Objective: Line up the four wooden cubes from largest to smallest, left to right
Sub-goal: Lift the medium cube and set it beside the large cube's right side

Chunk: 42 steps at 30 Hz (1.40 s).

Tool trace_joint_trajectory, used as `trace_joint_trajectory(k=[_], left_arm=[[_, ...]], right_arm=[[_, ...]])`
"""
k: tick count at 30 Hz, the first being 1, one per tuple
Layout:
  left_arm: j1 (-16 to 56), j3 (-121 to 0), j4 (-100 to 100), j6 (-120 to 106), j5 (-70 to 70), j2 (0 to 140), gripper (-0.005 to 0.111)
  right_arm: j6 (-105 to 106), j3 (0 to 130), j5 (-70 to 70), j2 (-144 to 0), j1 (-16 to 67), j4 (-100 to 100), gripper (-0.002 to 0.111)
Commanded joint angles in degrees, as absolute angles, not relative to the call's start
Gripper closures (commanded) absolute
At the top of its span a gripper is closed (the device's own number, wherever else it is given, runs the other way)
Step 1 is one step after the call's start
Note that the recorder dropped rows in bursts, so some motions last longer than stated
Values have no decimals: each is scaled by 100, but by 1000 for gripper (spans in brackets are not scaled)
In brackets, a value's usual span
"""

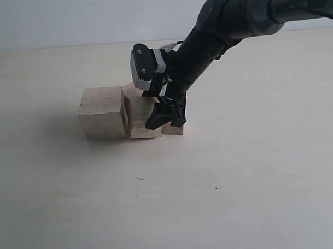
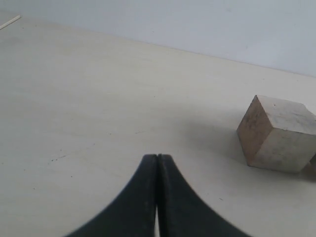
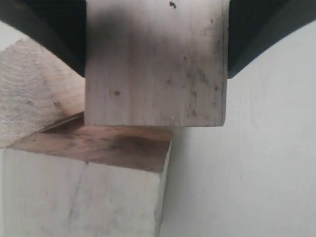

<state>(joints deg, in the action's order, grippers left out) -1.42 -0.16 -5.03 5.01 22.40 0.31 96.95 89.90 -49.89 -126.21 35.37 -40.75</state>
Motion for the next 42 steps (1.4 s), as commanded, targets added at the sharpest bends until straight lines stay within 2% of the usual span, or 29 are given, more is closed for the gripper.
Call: trace_joint_trajectory(k=[1, 39, 42], left_arm=[[-108, 0, -502, 474, 2168, 0, 107], [-108, 0, -502, 474, 2168, 0, 107], [-108, 0, -502, 474, 2168, 0, 107]], right_arm=[[9895, 9020, -4914, -12629, 3527, -4206, 108], [10349, 9020, -4357, -12889, 3527, -4941, 108], [10349, 9020, -4369, -12889, 3527, -4941, 104]])
